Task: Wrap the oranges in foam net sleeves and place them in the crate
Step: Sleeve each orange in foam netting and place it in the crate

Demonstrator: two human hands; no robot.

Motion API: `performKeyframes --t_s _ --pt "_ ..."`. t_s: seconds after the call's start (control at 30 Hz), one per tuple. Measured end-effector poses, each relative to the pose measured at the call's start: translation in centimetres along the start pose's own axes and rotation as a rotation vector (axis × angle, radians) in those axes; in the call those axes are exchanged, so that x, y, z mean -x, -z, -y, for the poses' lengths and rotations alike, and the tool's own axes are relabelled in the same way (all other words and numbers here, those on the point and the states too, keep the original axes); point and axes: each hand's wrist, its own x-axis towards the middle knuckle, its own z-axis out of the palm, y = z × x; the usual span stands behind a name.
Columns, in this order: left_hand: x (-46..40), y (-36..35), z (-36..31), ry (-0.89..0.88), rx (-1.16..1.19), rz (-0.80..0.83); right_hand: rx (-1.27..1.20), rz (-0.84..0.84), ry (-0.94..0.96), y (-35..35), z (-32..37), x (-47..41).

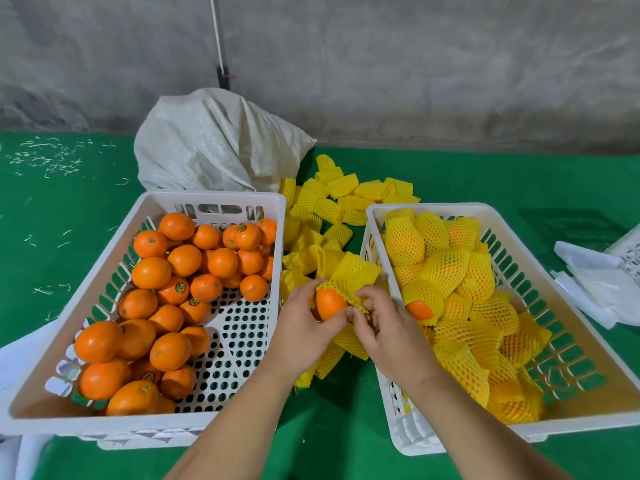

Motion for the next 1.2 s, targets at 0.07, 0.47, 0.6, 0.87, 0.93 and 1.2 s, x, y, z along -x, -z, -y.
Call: performKeyframes --t_s 0.07,0.47,0.6,0.87,0.93,1.2 --pt "0.3 0.3 -0.2 0.028 0.104 0.058 -0.036 0.03 -0.132 -0.3 -0.5 -0.2" --pt "0.9 0.4 0.4 0.014 0.209 0.315 -0.016 0.021 -0.145 -0.4 -1.0 -0.4" --pt "0.6 -0.2 0.3 0.031 0.187 0.103 0.003 -0.019 0.026 0.0 -0.2 -0.1" --pt "0.5 -0.2 0.2 0.112 0.368 0.138 -0.037 0.074 -0.114 -0.5 -1.0 0.0" --pt "0.6 -0.3 0.3 0.068 0.365 0.239 -0.037 0.044 -0.154 -0.5 -1.2 -0.1" --pt "0.0 -0.4 -0.1 0.051 0.272 0.025 -0.087 -0.124 -0.071 0.0 -0.6 0.0"
